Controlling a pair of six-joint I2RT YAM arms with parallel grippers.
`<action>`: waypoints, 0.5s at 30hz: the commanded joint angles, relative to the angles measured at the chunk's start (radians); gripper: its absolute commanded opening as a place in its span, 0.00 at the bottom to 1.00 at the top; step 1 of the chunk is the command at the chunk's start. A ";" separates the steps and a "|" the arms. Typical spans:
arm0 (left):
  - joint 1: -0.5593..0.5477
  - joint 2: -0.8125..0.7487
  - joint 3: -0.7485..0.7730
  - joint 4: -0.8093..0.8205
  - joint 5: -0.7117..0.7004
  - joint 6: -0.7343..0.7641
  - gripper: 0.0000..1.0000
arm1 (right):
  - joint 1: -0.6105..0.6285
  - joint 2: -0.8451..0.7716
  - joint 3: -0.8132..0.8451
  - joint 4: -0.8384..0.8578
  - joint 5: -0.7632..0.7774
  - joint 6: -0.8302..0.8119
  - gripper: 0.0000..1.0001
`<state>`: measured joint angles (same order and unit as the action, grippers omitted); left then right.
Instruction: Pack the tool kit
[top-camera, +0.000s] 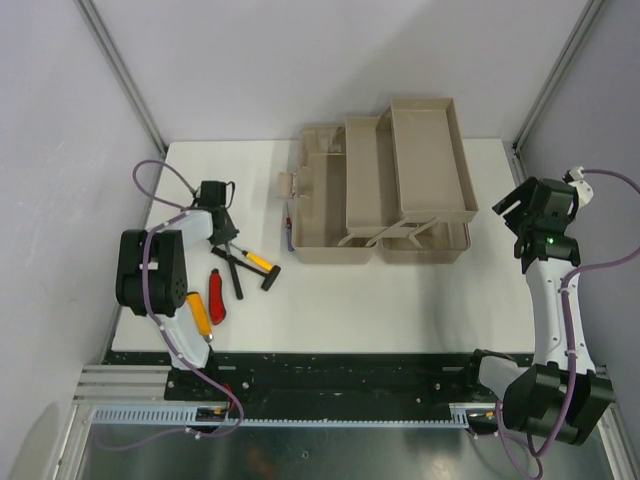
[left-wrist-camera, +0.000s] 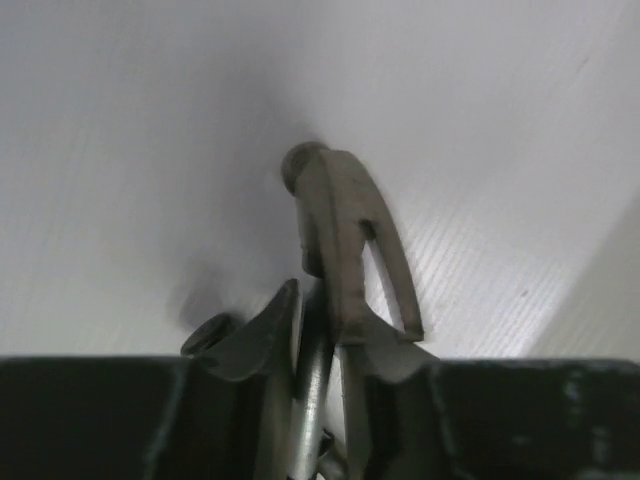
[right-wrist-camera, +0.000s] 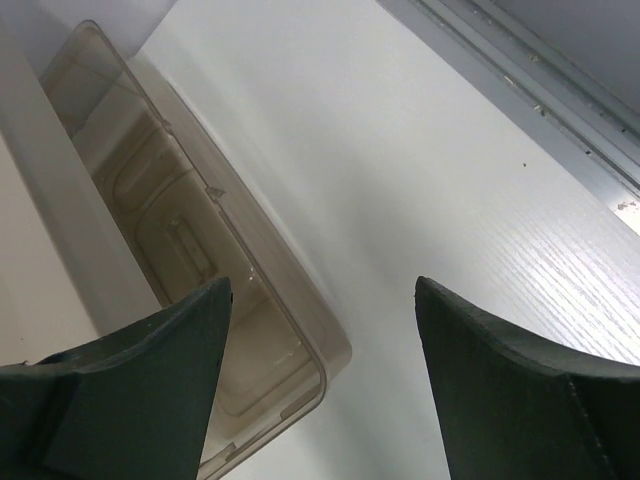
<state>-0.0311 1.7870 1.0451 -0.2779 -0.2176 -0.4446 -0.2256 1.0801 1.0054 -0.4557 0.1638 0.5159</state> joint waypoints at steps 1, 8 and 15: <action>0.003 0.019 0.070 -0.038 -0.011 0.004 0.16 | -0.011 -0.029 -0.010 0.029 0.015 -0.001 0.79; 0.003 -0.033 0.129 -0.080 -0.056 0.037 0.00 | -0.017 -0.042 -0.022 0.053 -0.004 0.001 0.79; 0.003 -0.162 0.213 -0.156 -0.071 0.054 0.00 | -0.022 -0.058 -0.021 0.073 -0.011 -0.010 0.79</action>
<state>-0.0311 1.7683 1.1664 -0.4122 -0.2562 -0.4248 -0.2401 1.0542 0.9802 -0.4297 0.1535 0.5152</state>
